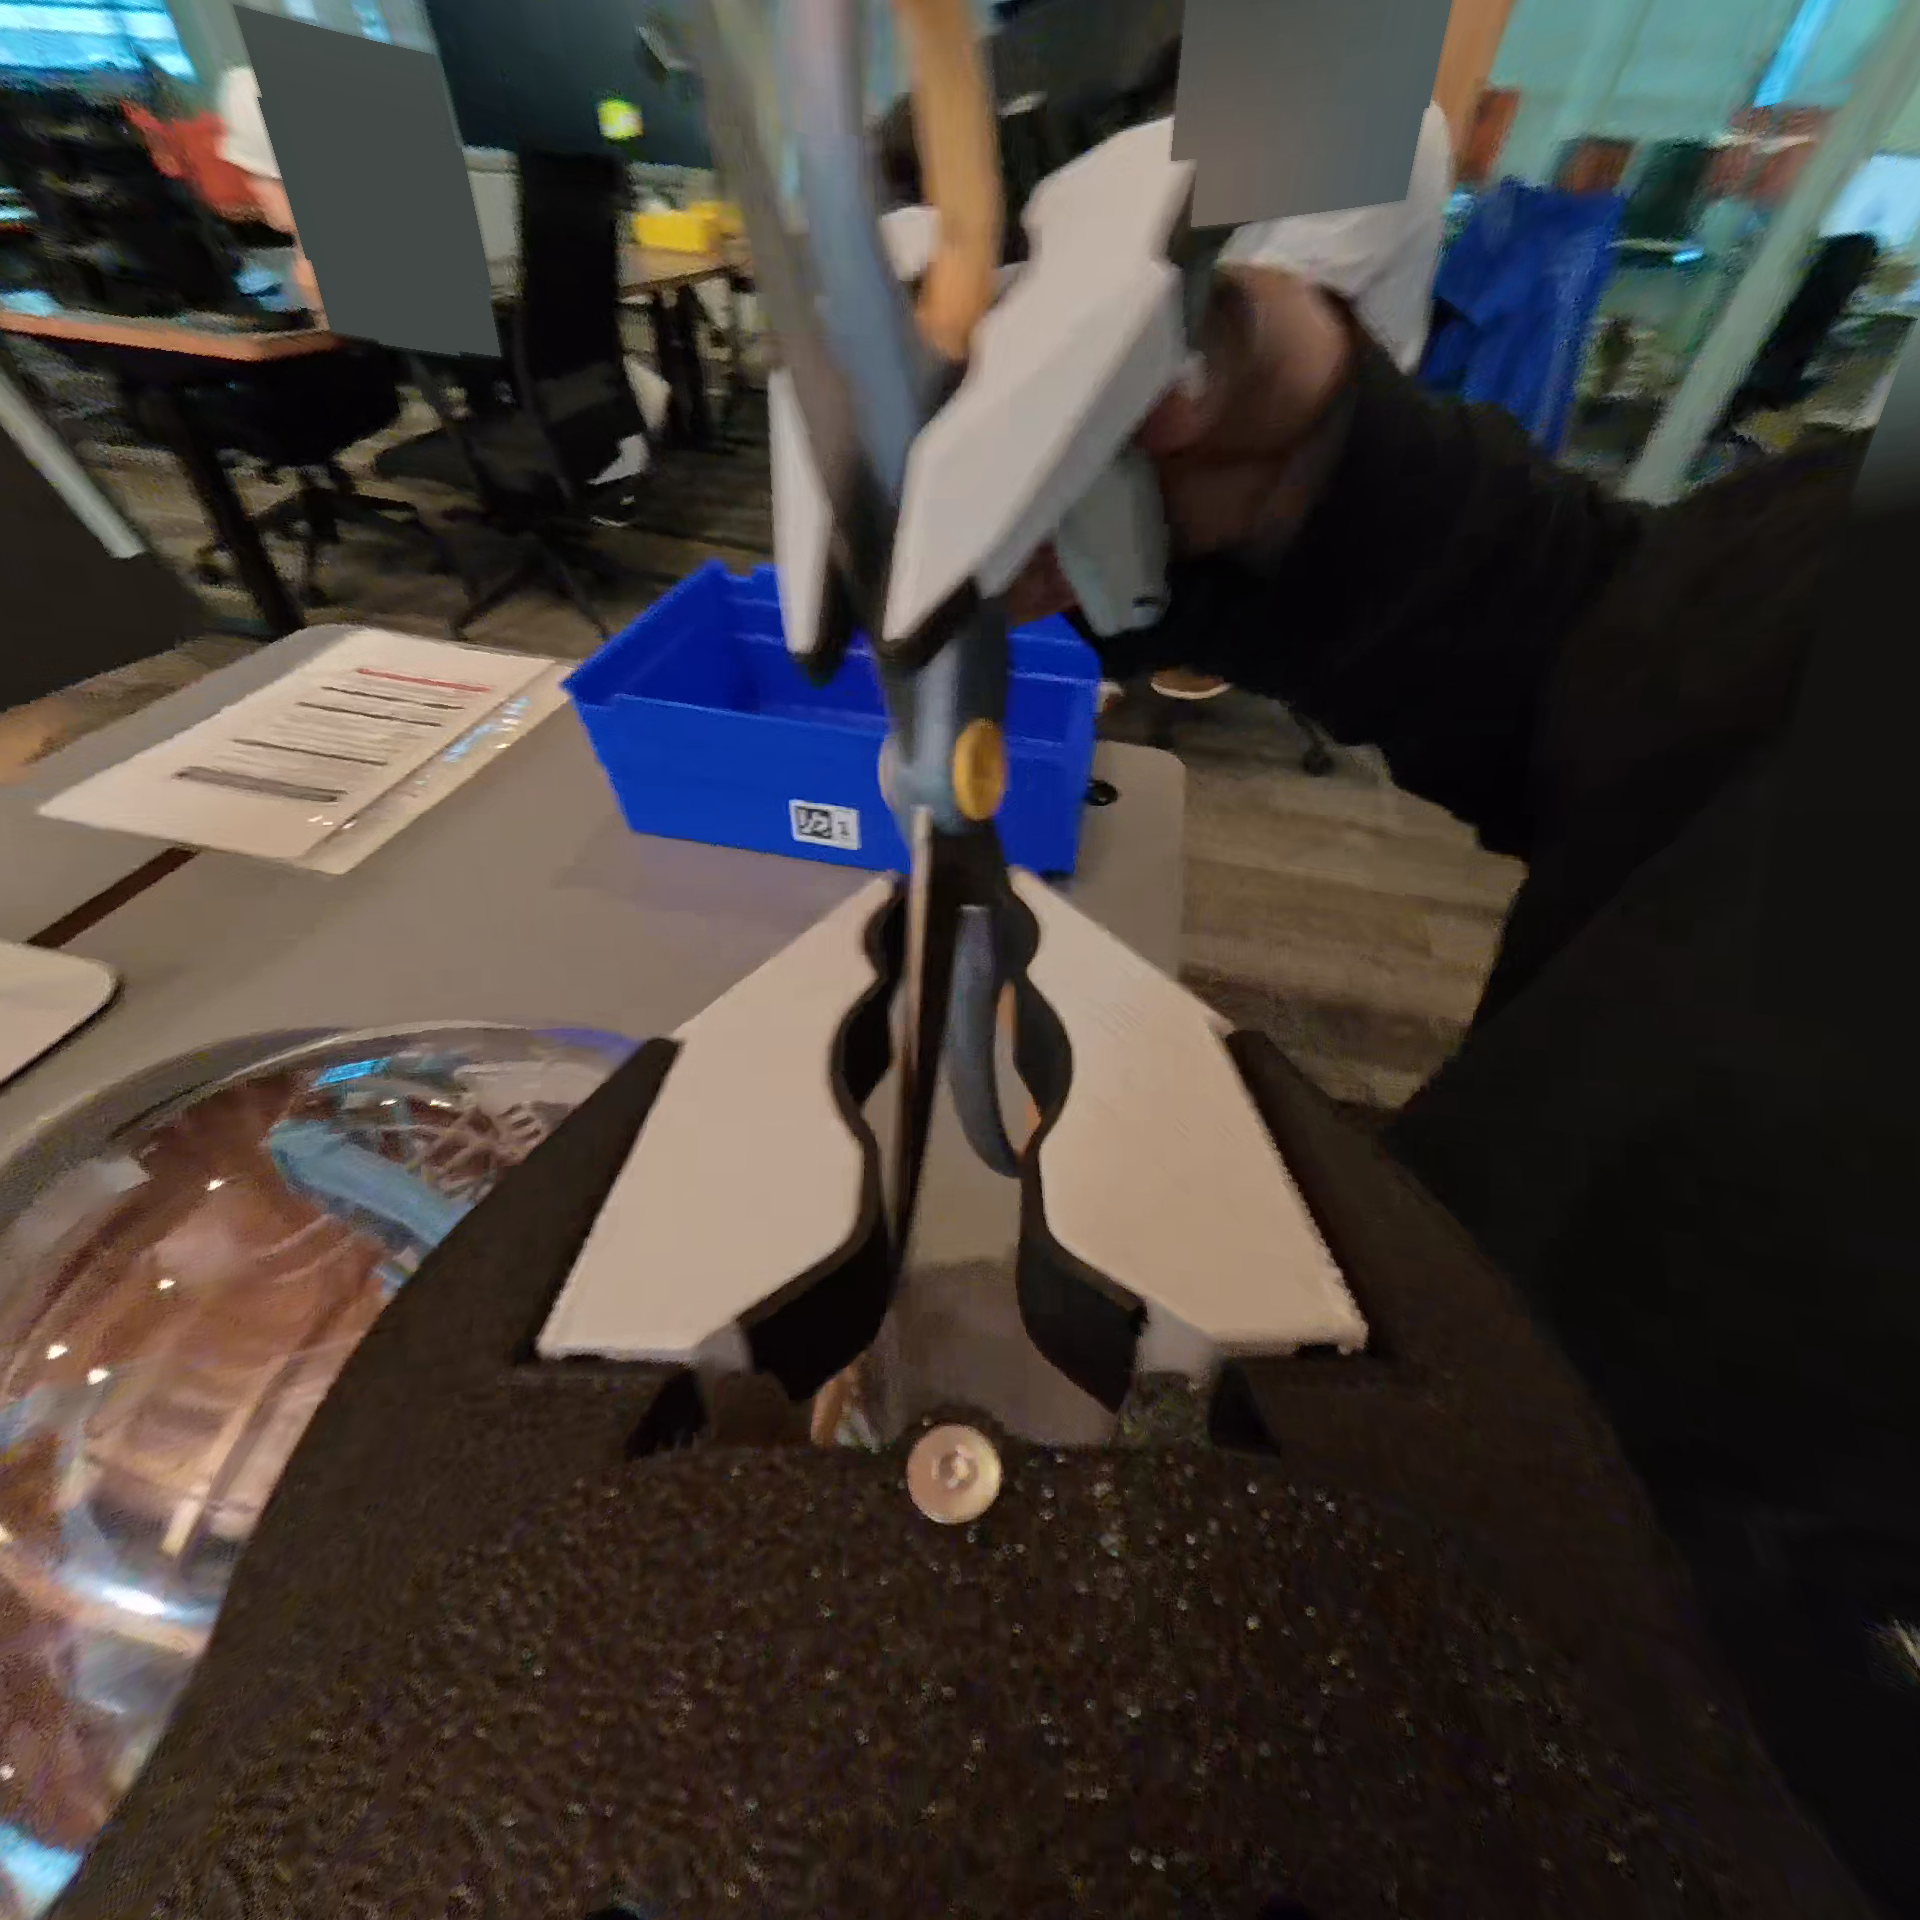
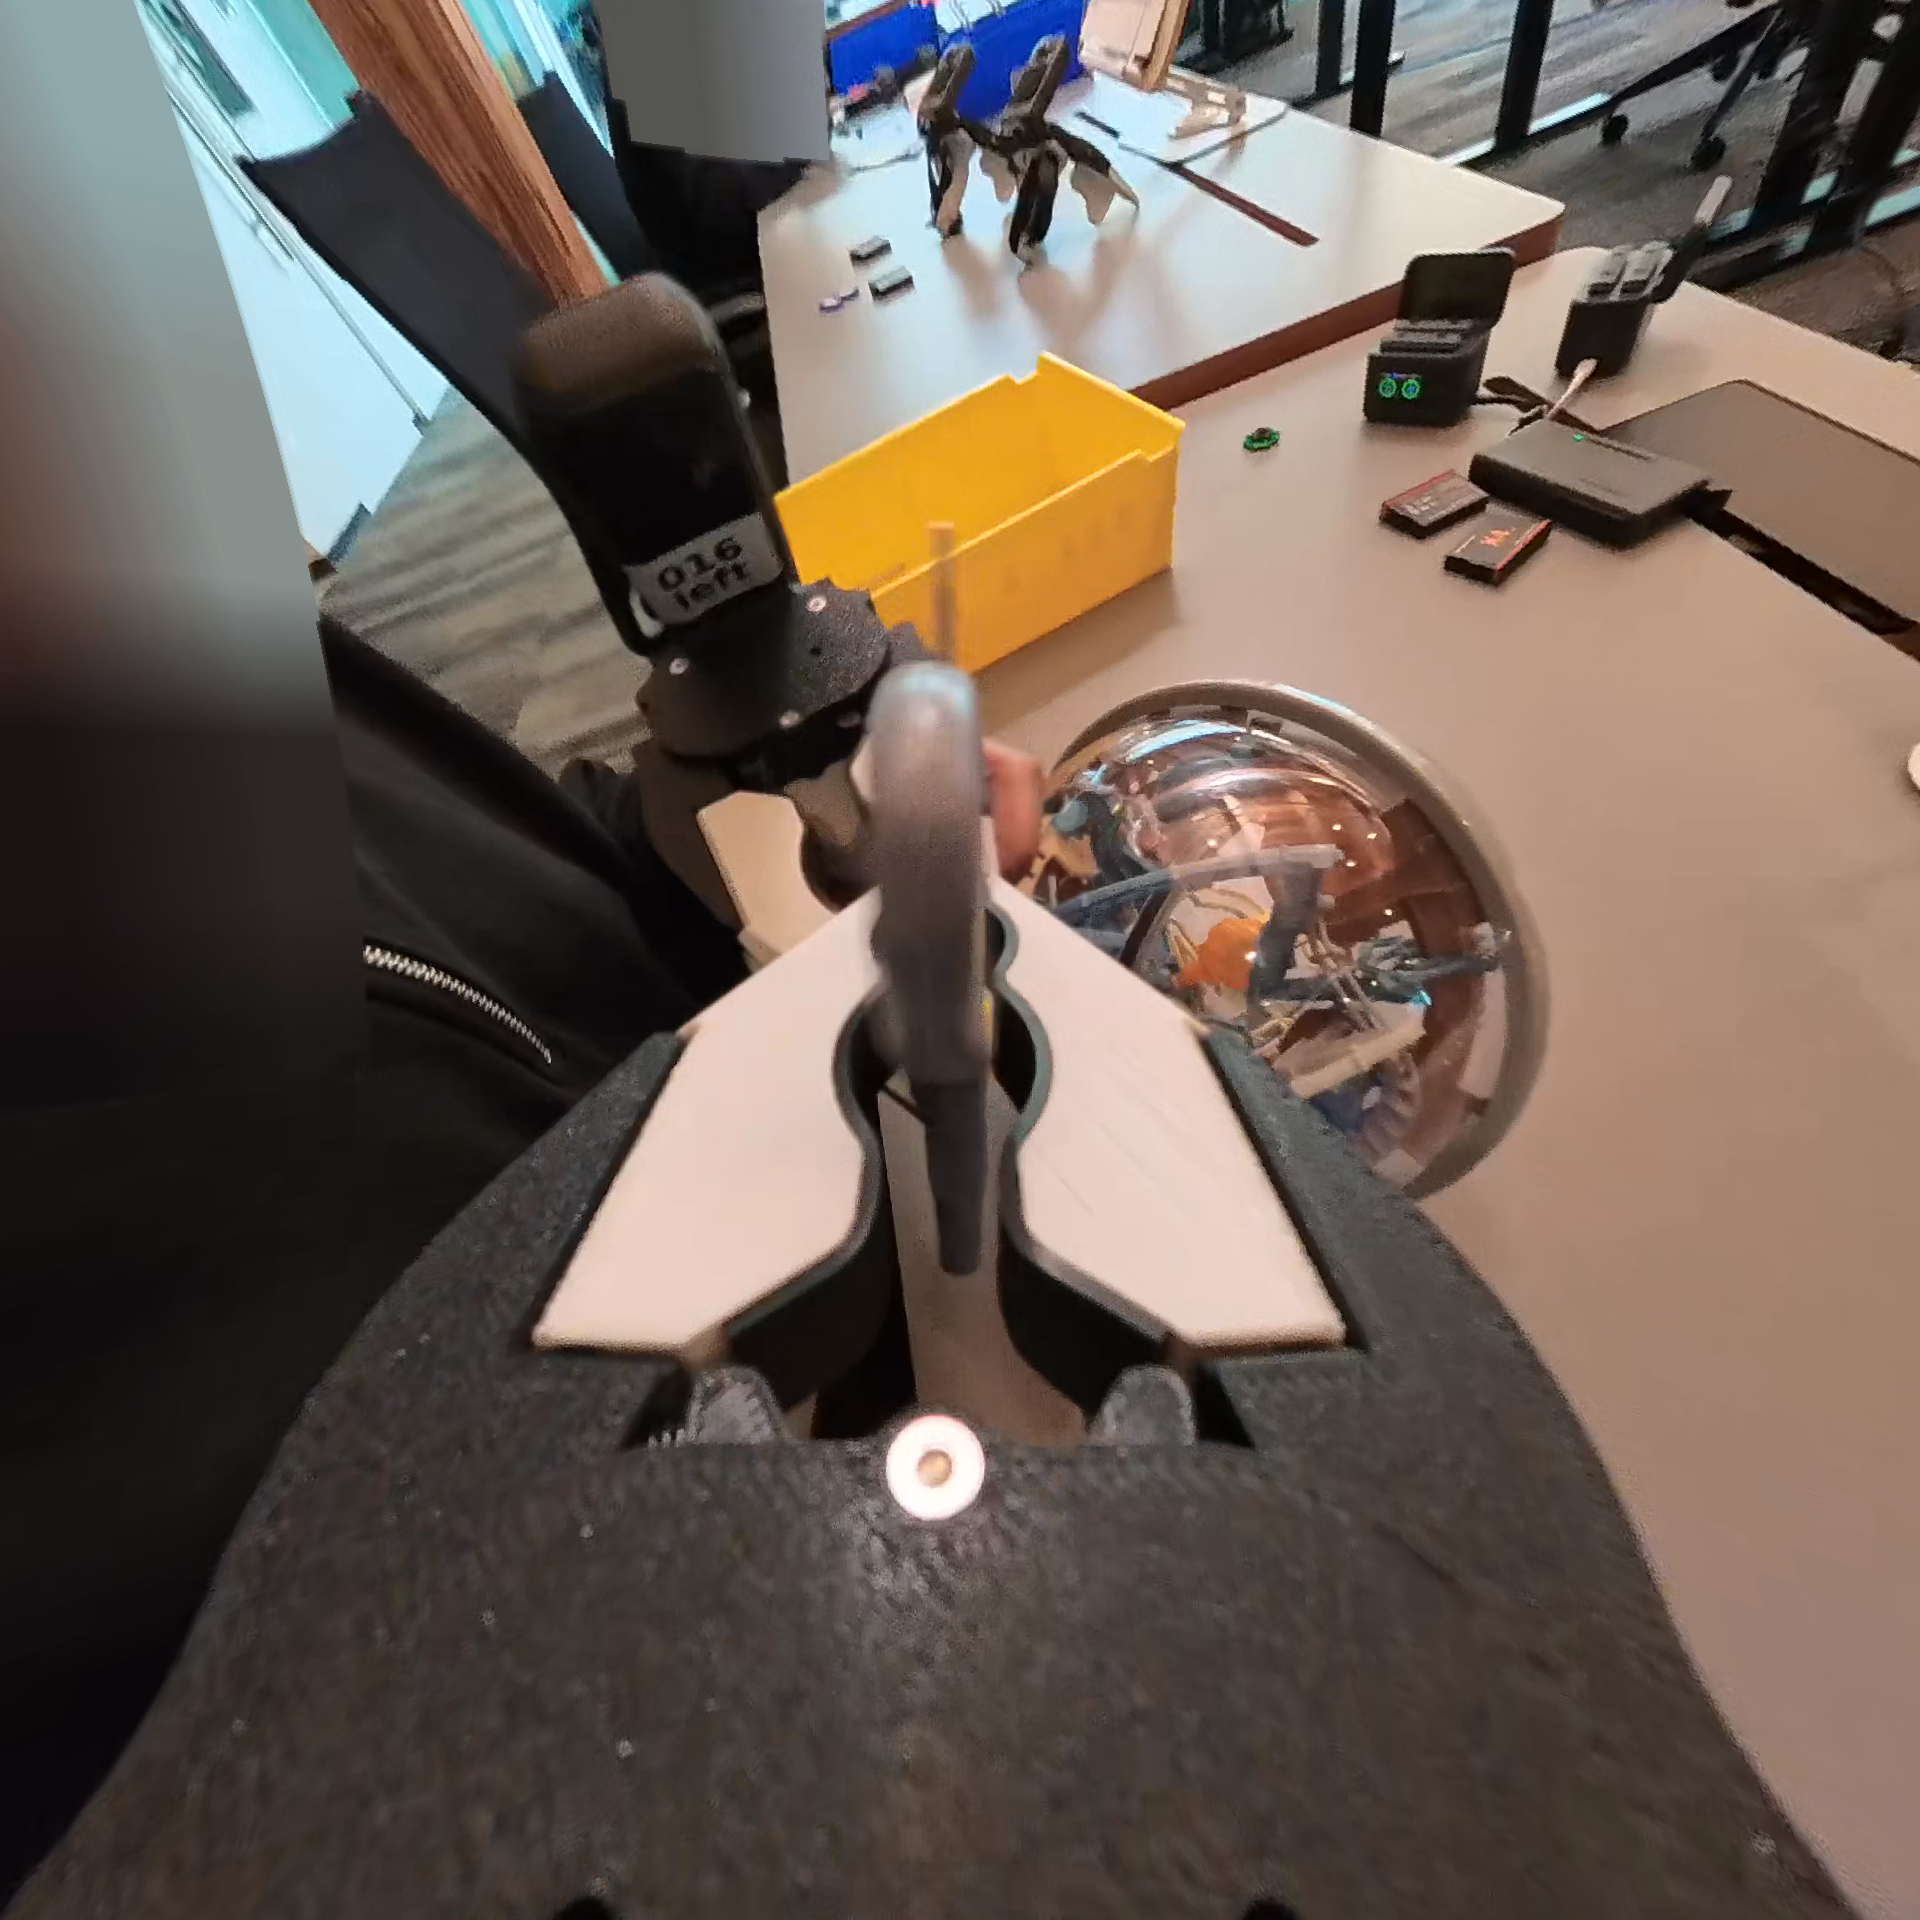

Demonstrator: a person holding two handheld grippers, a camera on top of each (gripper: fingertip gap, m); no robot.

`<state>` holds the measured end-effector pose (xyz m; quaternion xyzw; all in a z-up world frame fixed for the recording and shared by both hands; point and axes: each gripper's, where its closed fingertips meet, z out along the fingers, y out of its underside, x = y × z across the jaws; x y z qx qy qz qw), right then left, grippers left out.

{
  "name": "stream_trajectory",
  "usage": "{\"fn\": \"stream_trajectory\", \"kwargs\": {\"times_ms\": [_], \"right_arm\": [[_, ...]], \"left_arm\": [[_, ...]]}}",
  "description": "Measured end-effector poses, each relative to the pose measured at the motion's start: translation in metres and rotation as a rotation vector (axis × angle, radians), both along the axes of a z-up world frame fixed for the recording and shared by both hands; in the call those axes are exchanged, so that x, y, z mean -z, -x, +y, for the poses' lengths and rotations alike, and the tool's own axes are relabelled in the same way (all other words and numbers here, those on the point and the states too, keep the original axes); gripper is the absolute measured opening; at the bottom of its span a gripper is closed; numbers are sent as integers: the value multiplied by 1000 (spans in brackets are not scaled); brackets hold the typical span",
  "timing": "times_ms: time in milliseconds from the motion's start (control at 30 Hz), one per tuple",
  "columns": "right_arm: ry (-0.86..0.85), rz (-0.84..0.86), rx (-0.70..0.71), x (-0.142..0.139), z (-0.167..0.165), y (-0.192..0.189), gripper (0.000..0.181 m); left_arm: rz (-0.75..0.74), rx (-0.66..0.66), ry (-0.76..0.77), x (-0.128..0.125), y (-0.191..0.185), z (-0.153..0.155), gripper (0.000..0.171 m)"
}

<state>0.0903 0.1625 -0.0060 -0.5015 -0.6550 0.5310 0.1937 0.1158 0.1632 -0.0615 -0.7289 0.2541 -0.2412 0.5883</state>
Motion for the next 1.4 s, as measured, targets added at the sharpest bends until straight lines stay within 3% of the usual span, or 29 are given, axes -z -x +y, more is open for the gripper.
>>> {"fn": "stream_trajectory", "kwargs": {"times_ms": [167,400,600,700,800,967,1033,1100,1200,1300,1400], "right_arm": [[120,134,38,-10,2,13,14],[198,258,163,-11,22,20,37],[371,278,130,0,11,16,39],[370,259,111,11,2,19,38],[363,290,87,9,-3,21,17],[264,323,94,4,-7,24,15],[229,333,115,0,-3,23,15],[132,317,157,3,7,21,15],[34,284,219,10,22,15,15],[-33,218,278,19,35,4,15],[-140,138,335,34,47,-3,15]], "left_arm": [[-155,-32,26,-6,9,0,6],[-395,-26,58,-13,21,-4,5],[-432,-29,52,-16,27,-5,6],[-423,-27,57,-15,26,-4,6],[-404,-40,60,-13,25,-3,6],[-382,-87,21,-18,31,-6,8],[-384,-109,-18,-25,37,-13,19],[-409,-166,-49,-32,53,-20,30],[-396,-345,-87,-30,100,-32,34],[-337,-587,-67,-8,158,-40,35],[-339,-643,27,19,180,-43,35]]}}
